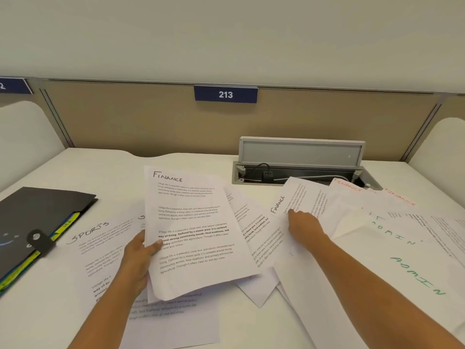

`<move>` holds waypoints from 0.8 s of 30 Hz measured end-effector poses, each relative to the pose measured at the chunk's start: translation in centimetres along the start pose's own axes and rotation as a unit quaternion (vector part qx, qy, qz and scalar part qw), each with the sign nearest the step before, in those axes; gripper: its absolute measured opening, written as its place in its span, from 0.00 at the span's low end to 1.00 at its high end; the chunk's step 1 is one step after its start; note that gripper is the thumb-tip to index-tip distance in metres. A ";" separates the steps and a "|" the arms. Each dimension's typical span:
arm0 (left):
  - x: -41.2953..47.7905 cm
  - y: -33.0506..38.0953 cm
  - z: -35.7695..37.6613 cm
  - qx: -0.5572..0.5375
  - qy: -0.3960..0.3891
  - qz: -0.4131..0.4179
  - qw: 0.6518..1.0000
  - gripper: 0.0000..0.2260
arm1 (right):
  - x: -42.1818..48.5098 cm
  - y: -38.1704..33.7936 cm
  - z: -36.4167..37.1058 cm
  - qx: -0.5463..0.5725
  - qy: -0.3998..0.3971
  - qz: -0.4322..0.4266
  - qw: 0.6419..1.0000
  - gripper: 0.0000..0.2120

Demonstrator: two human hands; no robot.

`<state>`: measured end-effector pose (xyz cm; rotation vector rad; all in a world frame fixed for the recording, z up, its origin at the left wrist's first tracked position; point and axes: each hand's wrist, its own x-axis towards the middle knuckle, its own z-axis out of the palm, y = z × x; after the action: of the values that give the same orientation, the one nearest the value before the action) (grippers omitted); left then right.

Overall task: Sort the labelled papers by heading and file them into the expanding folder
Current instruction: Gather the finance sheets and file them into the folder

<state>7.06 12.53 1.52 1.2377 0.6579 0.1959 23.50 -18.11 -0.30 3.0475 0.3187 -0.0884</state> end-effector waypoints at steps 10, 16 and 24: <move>-0.4 -0.8 1.5 -0.009 -0.015 0.021 1.000 0.17 | 0.4 -0.6 -1.8 0.007 0.085 -0.003 0.996 0.09; -0.8 -0.7 2.3 -0.032 -0.021 0.040 0.998 0.17 | 0.3 -5.8 -8.1 0.136 0.205 -0.026 0.969 0.09; -1.8 -0.4 2.5 -0.052 -0.043 0.059 0.996 0.14 | -2.8 -16.3 -12.4 0.409 0.106 -0.098 0.901 0.05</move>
<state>6.93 9.53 2.27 1.1792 0.4939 0.2706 17.95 -1.74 11.11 3.8537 0.7815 0.1427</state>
